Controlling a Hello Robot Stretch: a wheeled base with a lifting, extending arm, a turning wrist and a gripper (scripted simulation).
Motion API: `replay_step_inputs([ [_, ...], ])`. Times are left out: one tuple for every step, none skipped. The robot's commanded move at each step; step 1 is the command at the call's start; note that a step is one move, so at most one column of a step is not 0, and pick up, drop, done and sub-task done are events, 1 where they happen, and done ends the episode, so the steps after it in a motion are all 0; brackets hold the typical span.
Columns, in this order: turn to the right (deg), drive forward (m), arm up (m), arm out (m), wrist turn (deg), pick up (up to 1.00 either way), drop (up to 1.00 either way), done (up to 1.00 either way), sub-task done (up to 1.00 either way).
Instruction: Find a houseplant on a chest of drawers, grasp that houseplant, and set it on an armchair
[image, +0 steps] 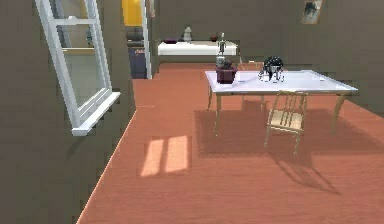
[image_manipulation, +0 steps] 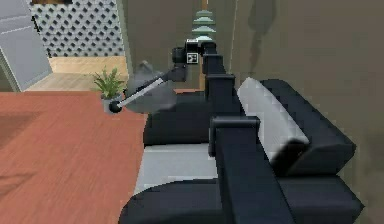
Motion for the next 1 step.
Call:
replay_step_inputs([
  [0.0,0.0,0.0,0.0,45.0,0.0,0.0,0.0,0.0],
])
